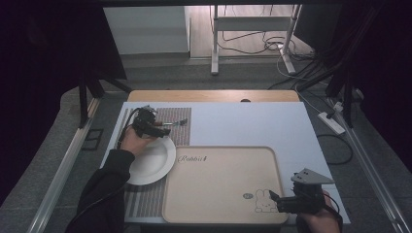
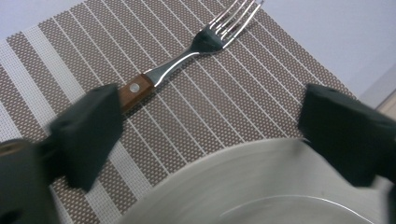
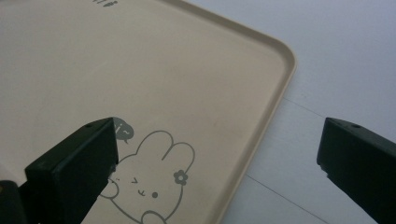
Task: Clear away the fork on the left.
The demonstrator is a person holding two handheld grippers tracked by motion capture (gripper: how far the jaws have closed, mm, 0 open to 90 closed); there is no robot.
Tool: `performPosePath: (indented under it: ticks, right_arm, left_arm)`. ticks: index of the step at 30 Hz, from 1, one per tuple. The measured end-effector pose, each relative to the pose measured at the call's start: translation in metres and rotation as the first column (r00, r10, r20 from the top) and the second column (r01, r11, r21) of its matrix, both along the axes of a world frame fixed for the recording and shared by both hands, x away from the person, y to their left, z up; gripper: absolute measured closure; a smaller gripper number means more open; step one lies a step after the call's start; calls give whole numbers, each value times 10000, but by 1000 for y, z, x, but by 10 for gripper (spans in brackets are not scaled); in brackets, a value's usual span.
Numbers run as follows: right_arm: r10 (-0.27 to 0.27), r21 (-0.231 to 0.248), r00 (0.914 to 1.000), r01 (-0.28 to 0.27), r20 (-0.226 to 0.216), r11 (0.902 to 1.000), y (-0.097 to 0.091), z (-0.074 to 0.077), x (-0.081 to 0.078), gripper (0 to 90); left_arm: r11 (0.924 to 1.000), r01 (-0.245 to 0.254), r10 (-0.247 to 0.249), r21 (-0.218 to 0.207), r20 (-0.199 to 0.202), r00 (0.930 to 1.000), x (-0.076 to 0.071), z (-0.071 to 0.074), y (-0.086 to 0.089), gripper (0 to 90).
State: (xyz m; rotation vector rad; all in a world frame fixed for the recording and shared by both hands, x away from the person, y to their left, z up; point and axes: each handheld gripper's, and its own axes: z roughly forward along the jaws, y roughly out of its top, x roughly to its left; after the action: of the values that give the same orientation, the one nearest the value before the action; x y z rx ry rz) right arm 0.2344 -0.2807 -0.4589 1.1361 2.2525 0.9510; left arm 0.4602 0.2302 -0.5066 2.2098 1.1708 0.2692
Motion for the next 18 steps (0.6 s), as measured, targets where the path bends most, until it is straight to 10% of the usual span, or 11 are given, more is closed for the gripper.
performPosePath:
  ticks: [11,18]
  right_arm:
    - [37,-16,10000,-37,-61,10000,0,0,0,0]
    - [42,-3,10000,-42,-62,10000,0,0,0,0]
  left_arm:
    - [9978,-146,173,639,-427,9989,27,5,22,886]
    - [9891,-691,791,1300,-735,9942,49,0,39,887]
